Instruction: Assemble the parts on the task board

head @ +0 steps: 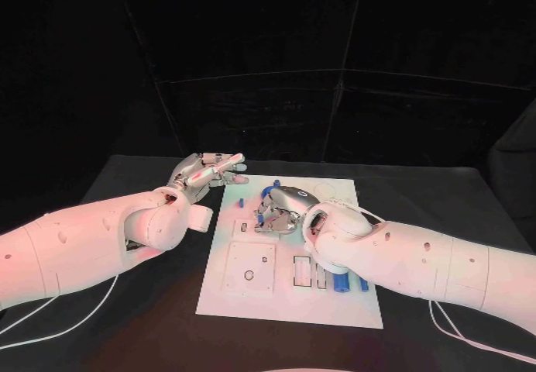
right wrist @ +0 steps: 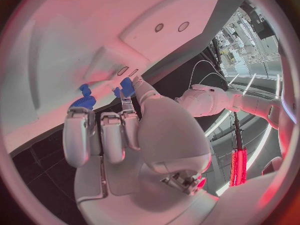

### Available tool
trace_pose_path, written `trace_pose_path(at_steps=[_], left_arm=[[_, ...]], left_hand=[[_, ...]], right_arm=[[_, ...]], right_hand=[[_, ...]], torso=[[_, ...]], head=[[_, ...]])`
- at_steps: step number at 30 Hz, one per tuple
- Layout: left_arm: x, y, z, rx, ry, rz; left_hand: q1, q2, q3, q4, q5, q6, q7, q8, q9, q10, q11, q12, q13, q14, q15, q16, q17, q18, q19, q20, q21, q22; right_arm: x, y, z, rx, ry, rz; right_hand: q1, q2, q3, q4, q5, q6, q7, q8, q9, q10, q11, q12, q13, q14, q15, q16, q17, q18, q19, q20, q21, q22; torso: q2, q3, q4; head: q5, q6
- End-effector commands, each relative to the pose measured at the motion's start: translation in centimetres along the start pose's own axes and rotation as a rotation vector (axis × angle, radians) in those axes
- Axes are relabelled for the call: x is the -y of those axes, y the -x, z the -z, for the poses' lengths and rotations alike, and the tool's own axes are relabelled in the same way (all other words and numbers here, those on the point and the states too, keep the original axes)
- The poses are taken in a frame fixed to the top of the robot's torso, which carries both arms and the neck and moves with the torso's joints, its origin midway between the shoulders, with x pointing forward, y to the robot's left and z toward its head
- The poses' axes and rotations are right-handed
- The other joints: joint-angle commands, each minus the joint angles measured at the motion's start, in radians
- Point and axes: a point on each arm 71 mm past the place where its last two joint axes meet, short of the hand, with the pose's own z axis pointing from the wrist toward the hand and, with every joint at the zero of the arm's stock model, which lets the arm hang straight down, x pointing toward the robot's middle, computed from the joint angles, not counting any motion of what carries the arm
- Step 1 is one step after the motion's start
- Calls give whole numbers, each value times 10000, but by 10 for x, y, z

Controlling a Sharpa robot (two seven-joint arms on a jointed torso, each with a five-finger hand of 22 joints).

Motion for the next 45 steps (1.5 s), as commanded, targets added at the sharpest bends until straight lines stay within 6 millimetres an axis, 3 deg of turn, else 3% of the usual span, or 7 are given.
trace_pose_path(at_steps=[1,28,45], left_arm=[[2,-1,-1,-57,-163,92],[1,0,-3,-30,-146,80],[1,1,-3,5,-141,64]], left_hand=[[-40,77,-15,-56,-25,57,5,-53,5,21,-14,-61,-6,-39,21,-56,13,59,59,7,-48,-9],[-55,81,-23,-54,-25,62,4,-53,5,26,-14,-60,-6,-37,21,-60,18,59,62,8,-54,-13],[-64,83,-28,-55,-26,64,3,-53,6,29,-14,-61,-6,-36,21,-64,23,60,65,9,-58,-16]], right_arm=[[0,-1,-1,-154,-86,421],[7,-18,3,-643,-261,730],[11,-20,6,-923,-393,865]], right_hand=[[2,-5,59,18,50,318,-279,0,1,-22,9,-65,1039,865,-42,-24,1937,-146,264,-70,-5,740],[-42,-77,68,9,40,272,-254,-38,-12,-44,32,-95,1016,865,-25,-27,1935,-147,267,-59,-5,744],[-103,-196,64,-7,32,257,-231,-63,-18,-84,51,-149,970,863,-7,-34,1924,-145,263,-43,-14,731]], torso=[[9,-12,4],[8,19,-2],[13,9,8]], head=[[15,-11],[63,-92],[75,-155]])
